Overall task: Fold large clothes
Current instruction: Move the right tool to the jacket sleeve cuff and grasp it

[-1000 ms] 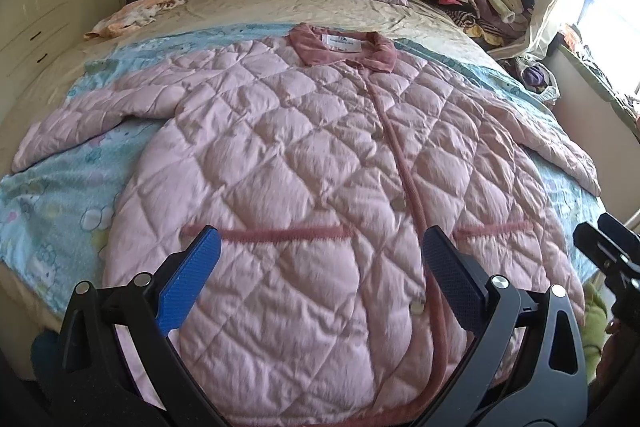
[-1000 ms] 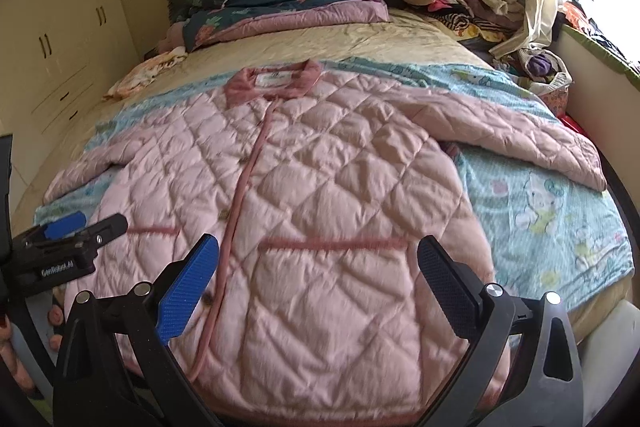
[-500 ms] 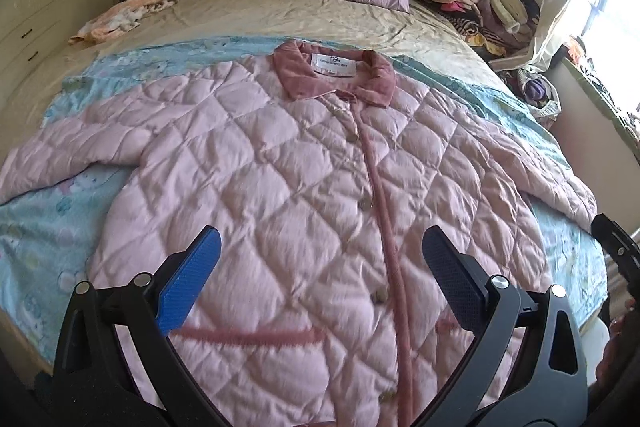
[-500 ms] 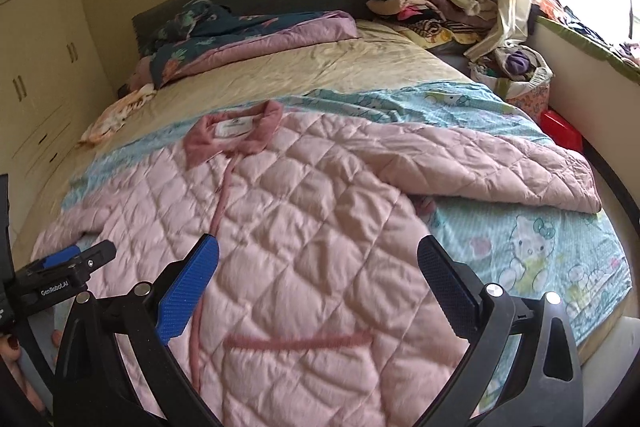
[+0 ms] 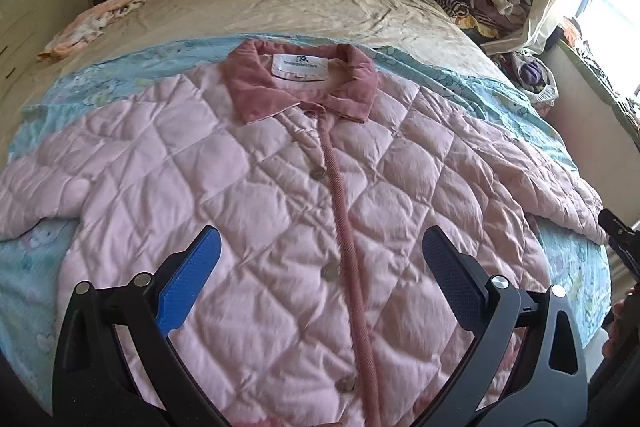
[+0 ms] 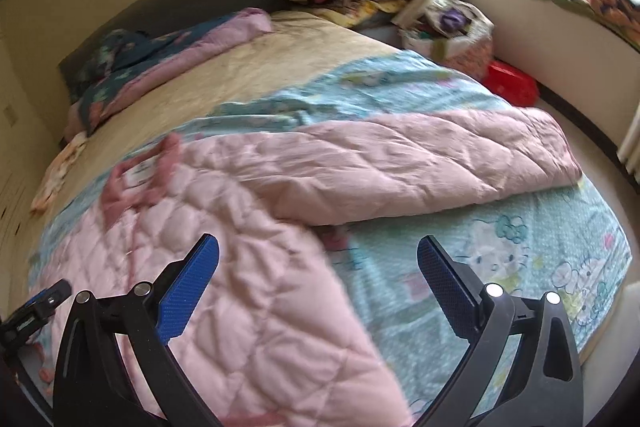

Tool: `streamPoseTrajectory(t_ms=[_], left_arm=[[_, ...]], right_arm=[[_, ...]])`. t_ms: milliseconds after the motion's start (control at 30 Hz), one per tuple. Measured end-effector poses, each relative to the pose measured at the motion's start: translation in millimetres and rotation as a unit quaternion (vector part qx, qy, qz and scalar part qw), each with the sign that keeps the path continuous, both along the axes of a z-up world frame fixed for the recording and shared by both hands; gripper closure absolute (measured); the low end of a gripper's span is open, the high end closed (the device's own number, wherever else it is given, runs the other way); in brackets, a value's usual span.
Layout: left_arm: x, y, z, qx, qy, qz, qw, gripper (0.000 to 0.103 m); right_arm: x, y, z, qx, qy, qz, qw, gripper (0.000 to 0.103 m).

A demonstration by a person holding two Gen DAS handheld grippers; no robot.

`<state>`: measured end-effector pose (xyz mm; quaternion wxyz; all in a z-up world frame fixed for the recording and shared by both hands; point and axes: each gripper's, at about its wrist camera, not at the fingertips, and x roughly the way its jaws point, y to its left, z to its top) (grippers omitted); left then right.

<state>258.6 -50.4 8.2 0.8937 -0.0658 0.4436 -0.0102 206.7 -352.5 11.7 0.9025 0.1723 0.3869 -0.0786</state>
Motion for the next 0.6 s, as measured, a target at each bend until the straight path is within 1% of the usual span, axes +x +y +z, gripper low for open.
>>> streamPoseTrajectory(t_ms=[233, 400, 467, 600], left_arm=[[29, -8, -9, 0.002, 0.006, -0.001, 1.0, 0.008], [49, -13, -16, 0.004, 0.011, 0.004, 0.9999, 0.008], [58, -15, -19, 0.004, 0.014, 0.006, 0.9999, 0.008], [73, -19, -26, 0.008, 0.02, 0.012, 0.9997, 0.008]], right_arm=[[14, -50, -17, 0.0, 0.016, -0.057, 0.998, 0.004], [23, -96, -36, 0.012, 0.032, -0.106, 0.994, 0.004], [26, -112, -43, 0.024, 0.035, -0.121, 0.992, 0.004], [29, -151, -66, 0.053, 0.052, -0.167, 0.983, 0.004]])
